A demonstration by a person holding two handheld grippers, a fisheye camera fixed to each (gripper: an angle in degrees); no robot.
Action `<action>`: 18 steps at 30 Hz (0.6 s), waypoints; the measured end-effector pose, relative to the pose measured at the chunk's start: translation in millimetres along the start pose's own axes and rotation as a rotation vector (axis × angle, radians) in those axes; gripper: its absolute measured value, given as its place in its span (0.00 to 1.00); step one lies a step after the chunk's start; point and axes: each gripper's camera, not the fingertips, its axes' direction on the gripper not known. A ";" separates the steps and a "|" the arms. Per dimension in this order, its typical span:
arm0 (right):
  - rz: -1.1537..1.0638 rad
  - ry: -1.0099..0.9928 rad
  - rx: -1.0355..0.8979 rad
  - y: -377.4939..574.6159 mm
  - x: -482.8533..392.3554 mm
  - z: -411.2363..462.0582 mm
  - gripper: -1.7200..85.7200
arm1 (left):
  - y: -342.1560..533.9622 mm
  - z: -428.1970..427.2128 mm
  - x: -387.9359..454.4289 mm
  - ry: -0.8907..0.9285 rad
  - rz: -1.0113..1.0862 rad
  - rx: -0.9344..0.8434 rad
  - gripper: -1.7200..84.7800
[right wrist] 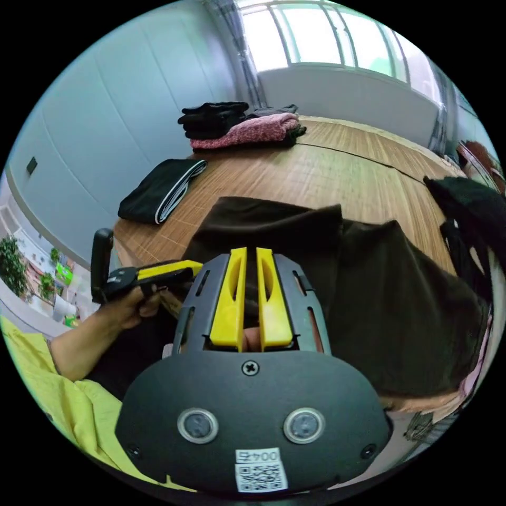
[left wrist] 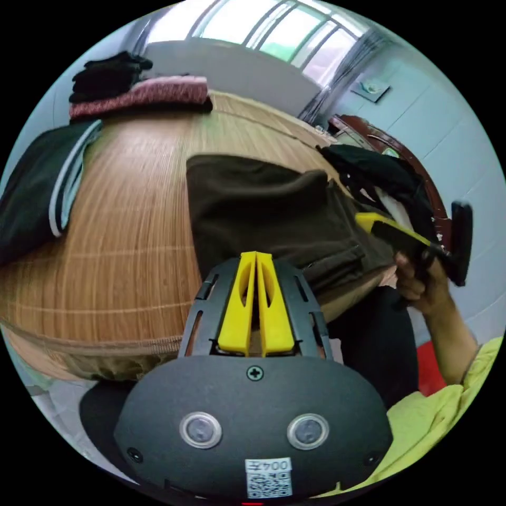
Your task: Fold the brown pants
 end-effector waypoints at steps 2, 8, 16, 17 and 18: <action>-0.093 0.009 -0.035 -32.3 -10.5 16.5 0.09 | 22.3 -8.6 1.1 -0.026 0.019 0.169 0.02; -0.385 0.076 -0.219 -146.8 -54.3 102.1 0.13 | 38.1 -7.3 12.8 -0.111 0.024 0.238 0.02; -0.473 -0.067 -0.573 -220.3 -58.4 196.7 0.09 | 43.5 -5.4 18.5 -0.112 0.052 0.235 0.03; -0.492 -0.070 -0.605 -222.7 -56.1 203.1 0.05 | 44.7 -4.9 21.0 -0.118 0.067 0.232 0.03; -0.508 -0.057 -0.608 -225.8 -54.5 205.7 0.04 | 45.3 -4.6 22.7 -0.123 0.077 0.229 0.03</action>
